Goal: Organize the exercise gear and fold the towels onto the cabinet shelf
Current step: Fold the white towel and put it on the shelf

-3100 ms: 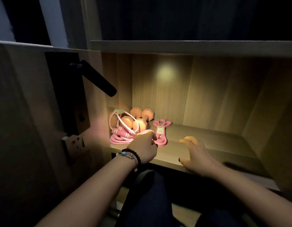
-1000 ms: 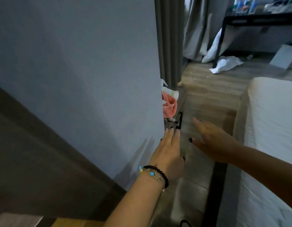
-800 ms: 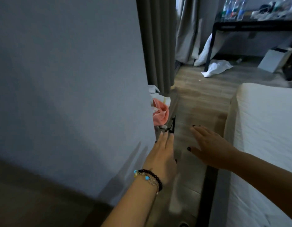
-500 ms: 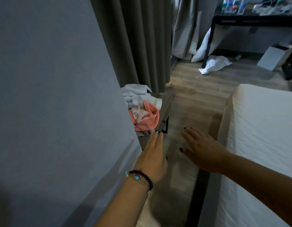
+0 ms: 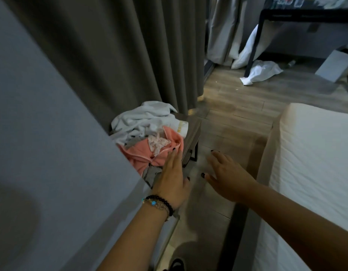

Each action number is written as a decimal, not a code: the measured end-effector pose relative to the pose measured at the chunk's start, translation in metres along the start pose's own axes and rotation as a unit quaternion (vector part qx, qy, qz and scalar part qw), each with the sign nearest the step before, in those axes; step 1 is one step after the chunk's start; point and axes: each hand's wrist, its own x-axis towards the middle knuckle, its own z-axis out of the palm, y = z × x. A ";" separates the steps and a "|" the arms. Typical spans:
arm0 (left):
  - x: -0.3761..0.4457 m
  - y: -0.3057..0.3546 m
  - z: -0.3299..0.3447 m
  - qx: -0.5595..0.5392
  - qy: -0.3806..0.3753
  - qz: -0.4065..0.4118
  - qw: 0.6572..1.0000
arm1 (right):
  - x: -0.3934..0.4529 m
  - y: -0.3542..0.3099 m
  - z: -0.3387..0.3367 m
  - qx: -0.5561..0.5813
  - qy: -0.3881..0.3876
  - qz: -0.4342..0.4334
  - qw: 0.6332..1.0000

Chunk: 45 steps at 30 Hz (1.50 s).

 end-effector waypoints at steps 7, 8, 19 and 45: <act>0.075 -0.001 0.010 -0.041 0.030 -0.070 0.996 | 0.052 0.027 -0.005 0.047 -0.008 0.028 0.998; 0.086 -0.001 0.013 -0.053 0.032 -0.078 0.995 | 0.063 0.032 -0.006 0.049 -0.016 0.032 0.998; 0.206 -0.013 0.033 -0.096 0.060 -0.167 0.979 | 0.183 0.078 -0.057 0.070 -0.037 0.011 0.997; 0.405 -0.142 -0.003 -0.098 0.083 -0.372 0.919 | 0.458 0.097 -0.101 0.010 -0.179 -0.144 0.973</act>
